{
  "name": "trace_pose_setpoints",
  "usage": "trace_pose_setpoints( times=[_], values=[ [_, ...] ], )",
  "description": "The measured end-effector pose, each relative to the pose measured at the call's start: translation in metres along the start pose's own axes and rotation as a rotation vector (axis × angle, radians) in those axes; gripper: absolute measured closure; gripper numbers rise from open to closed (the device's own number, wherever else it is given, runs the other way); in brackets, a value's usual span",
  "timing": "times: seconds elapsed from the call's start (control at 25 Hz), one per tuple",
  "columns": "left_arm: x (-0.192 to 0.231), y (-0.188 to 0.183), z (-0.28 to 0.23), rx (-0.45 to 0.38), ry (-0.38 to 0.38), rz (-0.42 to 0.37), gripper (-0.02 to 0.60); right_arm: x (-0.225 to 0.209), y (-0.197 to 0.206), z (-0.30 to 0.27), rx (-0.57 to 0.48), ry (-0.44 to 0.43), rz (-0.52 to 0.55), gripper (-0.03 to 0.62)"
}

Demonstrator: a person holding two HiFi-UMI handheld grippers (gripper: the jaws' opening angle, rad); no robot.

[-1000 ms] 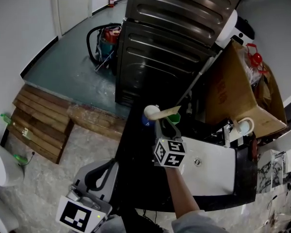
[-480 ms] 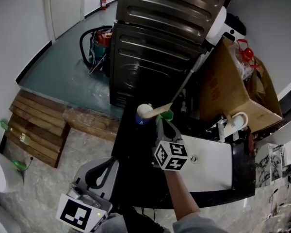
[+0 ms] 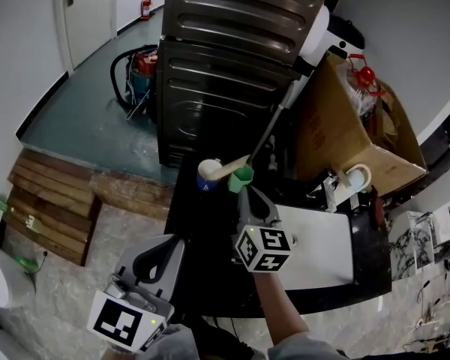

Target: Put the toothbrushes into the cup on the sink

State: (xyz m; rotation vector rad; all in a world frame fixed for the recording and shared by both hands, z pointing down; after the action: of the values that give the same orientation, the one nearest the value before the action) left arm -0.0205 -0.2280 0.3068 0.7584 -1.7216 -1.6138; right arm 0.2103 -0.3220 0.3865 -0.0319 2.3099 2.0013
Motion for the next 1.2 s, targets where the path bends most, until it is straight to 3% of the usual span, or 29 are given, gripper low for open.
trace_pose_setpoints(
  times=[0.6, 1.2],
  values=[
    [-0.011, 0.004, -0.031, 0.007, 0.088, -0.023, 0.578, -0.005, -0.029, 0.08, -0.059, 0.037, 0.017, 0.595],
    [-0.02, 0.002, -0.016, -0.006, 0.184, -0.021, 0.578, 0.035, -0.036, 0.149, -0.098, 0.074, 0.055, 0.595]
  ],
)
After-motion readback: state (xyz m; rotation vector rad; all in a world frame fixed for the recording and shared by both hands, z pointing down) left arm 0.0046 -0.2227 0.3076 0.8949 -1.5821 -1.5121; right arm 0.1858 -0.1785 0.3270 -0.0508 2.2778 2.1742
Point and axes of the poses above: the fingertips, and each gripper's own axes: z backward along the fingers, x to its left, y out of its underside, the point moved 7 cm from there along z, backward along the fingers, and after that the axes turned 4 degrees about y, right-handed, at the moved point
